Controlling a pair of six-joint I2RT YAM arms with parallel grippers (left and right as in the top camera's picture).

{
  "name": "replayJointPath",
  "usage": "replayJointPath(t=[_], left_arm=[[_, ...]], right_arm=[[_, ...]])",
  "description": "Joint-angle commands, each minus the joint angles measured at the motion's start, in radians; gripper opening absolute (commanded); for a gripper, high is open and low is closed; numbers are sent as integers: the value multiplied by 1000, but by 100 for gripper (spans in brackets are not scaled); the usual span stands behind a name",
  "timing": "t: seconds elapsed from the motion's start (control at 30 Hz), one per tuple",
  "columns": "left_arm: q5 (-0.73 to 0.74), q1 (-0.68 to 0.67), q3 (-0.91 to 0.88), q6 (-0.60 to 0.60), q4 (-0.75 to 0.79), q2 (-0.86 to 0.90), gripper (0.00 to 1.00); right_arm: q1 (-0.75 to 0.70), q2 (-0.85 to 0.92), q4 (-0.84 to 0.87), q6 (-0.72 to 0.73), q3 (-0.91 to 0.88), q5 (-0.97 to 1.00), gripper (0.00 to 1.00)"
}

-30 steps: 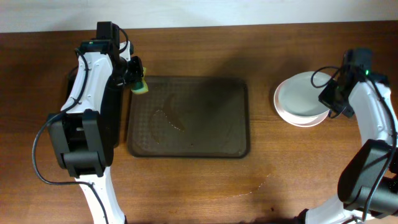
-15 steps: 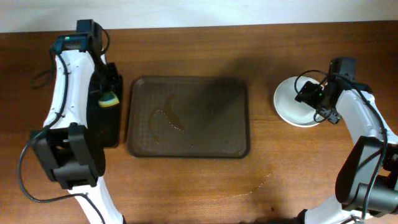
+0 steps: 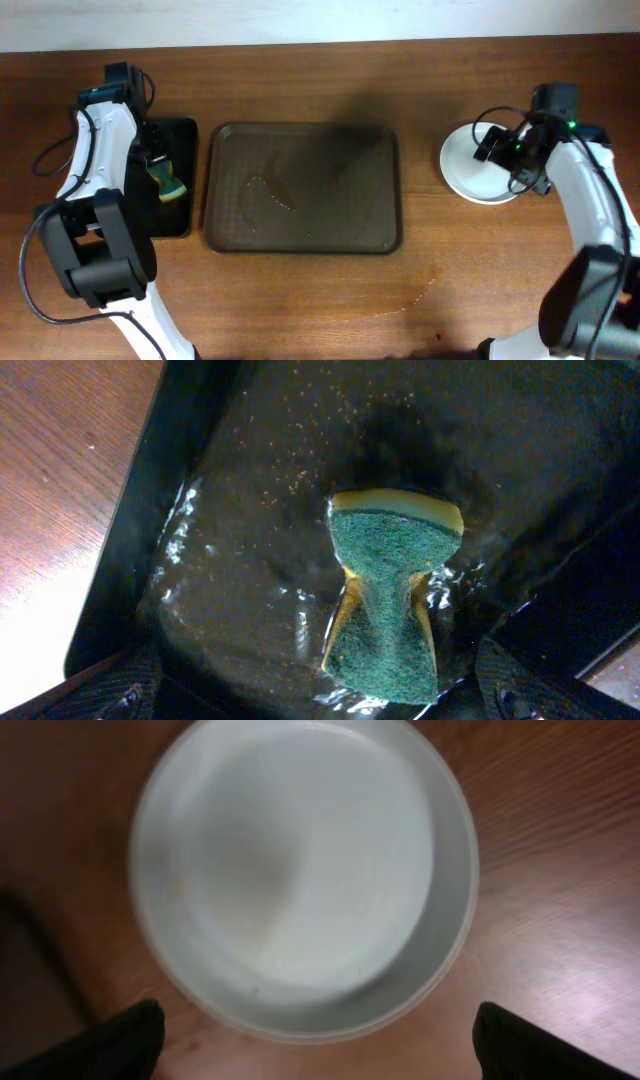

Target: Clean dirty plates on tray and stack at the side

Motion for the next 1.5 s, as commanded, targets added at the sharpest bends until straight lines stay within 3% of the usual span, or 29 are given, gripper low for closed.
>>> replayJointPath(t=[0.0, 0.2, 0.5, 0.57, 0.87, 1.07, 1.23, 1.47], left_arm=[[6, -25, 71, 4, -20, -60, 99], [41, -172, 144, 5, 7, -260, 99], [45, -239, 143, -2, 10, -266, 99], [45, -239, 143, -2, 10, -266, 99], [45, -239, 143, -2, 10, -266, 99], [45, -239, 143, -2, 10, -266, 99], [45, -239, 143, -2, 10, -266, 99], [45, -239, 143, -2, 10, -266, 99]], right_arm=[[8, -113, -81, -70, 115, -5, 98], [7, -300, -214, -87, 217, -2, 98], [6, -633, -280, -86, 220, -70, 98], [6, -644, -280, -79, 220, -142, 98], [16, -614, -281, -85, 137, -54, 98], [119, -921, 191, -232, -337, -66, 98], [175, -1210, 504, -237, -712, -66, 98], [216, -1508, 787, -237, -1098, -64, 99]])
